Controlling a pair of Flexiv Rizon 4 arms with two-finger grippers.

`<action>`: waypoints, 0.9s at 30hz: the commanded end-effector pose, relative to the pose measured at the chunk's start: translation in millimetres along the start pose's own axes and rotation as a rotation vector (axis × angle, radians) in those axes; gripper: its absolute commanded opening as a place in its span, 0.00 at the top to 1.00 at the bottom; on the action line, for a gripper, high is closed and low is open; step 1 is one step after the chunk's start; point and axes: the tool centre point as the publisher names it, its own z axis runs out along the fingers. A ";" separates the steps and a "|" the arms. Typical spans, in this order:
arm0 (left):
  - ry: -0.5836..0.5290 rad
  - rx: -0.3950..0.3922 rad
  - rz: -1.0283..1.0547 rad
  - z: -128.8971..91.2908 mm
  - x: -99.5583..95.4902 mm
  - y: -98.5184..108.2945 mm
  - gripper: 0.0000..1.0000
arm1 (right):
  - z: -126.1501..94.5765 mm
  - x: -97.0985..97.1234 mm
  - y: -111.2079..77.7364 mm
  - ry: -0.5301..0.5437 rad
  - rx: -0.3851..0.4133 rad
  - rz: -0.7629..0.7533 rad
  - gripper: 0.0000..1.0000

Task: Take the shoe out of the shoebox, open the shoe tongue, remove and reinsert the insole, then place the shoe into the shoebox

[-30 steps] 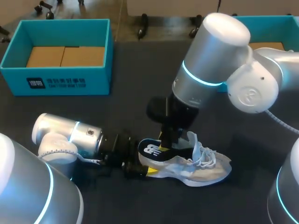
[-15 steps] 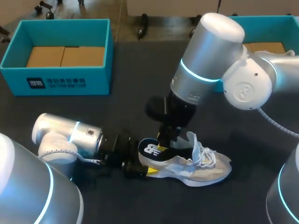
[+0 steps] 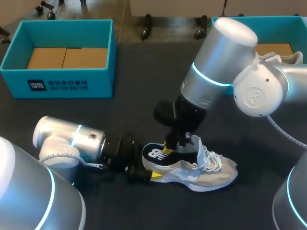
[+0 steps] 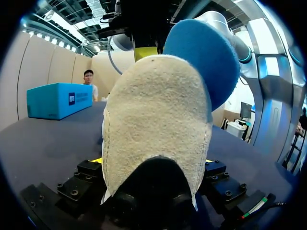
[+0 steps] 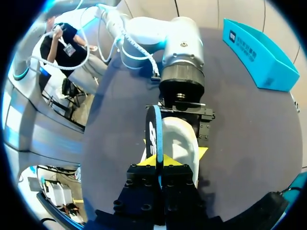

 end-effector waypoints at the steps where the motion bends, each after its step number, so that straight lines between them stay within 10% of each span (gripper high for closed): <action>1: 0.002 -0.001 0.000 -0.2 -2.7 2.5 1.00 | -2.1 3.9 2.4 0.003 -0.013 -0.031 1.00; 27: 0.002 -0.001 0.000 -0.2 -2.7 2.5 1.00 | 0.8 7.8 36.4 0.115 0.012 -0.233 1.00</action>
